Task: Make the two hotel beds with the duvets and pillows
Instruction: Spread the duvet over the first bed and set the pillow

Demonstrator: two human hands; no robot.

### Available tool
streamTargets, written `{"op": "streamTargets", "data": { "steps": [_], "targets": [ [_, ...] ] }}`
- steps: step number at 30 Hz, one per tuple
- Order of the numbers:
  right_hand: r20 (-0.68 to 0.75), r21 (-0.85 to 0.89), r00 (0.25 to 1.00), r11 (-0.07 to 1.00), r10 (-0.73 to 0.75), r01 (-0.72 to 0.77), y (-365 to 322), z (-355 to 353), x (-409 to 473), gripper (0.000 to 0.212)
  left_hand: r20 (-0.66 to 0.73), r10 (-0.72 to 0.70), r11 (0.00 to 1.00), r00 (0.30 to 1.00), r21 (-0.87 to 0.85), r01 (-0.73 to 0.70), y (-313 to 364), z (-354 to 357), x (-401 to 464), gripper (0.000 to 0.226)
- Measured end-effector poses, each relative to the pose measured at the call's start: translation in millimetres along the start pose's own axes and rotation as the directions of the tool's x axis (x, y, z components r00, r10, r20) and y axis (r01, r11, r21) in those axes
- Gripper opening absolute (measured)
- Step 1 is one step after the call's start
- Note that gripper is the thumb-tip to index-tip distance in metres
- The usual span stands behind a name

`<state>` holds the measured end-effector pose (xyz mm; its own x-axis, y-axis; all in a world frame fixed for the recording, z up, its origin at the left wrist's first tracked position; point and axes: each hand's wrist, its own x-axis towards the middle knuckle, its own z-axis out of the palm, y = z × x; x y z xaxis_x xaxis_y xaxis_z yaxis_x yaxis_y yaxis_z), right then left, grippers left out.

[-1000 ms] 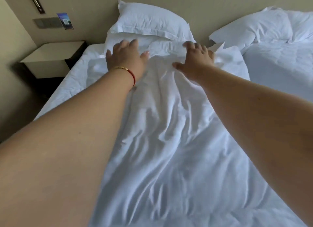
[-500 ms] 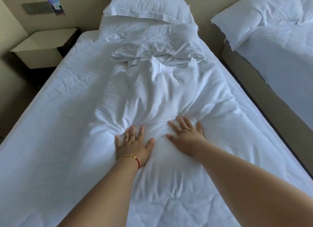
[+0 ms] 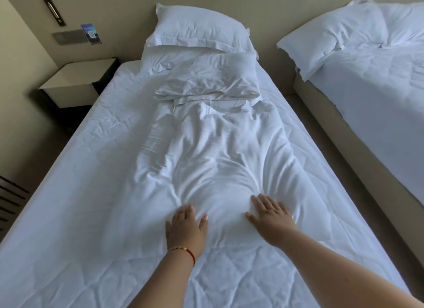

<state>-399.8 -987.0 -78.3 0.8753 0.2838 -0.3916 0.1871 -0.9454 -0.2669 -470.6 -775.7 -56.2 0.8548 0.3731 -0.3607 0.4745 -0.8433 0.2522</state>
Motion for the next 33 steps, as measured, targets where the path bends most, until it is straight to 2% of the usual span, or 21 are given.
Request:
{"op": "streamTargets", "data": {
  "steps": [4, 7, 11, 14, 18, 21, 27, 33],
  "targets": [
    [-0.026, 0.148, 1.0, 0.989, -0.01, 0.014, 1.1, -12.4, -32.2, 0.062, -0.031, 0.002, 0.972, 1.0, -0.234, -0.009, 28.3, -8.9, -52.6, 0.055],
    [-0.032, 0.299, 0.999, 0.953, -0.03, 0.038, -2.4, -26.5, -59.7, 0.059, -0.074, -0.028, 0.964, 0.997, -0.265, 0.008, 46.4, -18.1, -84.9, 0.051],
    [-0.062, 0.38, 0.996, 0.921, -0.067, 0.085, 3.5, -54.0, -98.9, 0.052, -0.119, -0.048, 0.939, 0.992, -0.345, 0.003, 77.3, -35.9, -128.4, 0.048],
    [-0.091, 0.398, 0.992, 0.91, -0.084, 0.114, 16.1, -69.6, -125.8, 0.03, -0.158, -0.056, 0.941, 0.986, -0.339, -0.001, 101.4, -50.0, -162.2, 0.047],
    [-0.162, 0.437, 0.978, 0.879, -0.134, 0.193, 42.4, -88.3, -171.8, 0.038, -0.21, -0.055, 0.959, 0.976, -0.282, -0.007, 133.0, -54.4, -215.2, 0.044],
    [-0.209, 0.457, 0.963, 0.854, -0.167, 0.248, 75.8, -102.5, -220.1, 0.028, -0.245, -0.046, 0.969, 0.968, -0.247, -0.016, 154.6, -42.1, -264.1, 0.043],
    [-0.213, 0.472, 0.955, 0.834, -0.207, 0.286, 145.6, -133.5, -301.2, 0.031, -0.287, -0.134, 0.954, 0.948, -0.297, 0.045, 189.6, -20.4, -348.5, 0.041],
    [-0.214, 0.498, 0.943, 0.802, -0.256, 0.331, 190.1, -169.1, -313.8, 0.039, -0.328, -0.205, 0.927, 0.922, -0.368, 0.075, 239.5, -23.0, -370.3, 0.04]
  ]
}}
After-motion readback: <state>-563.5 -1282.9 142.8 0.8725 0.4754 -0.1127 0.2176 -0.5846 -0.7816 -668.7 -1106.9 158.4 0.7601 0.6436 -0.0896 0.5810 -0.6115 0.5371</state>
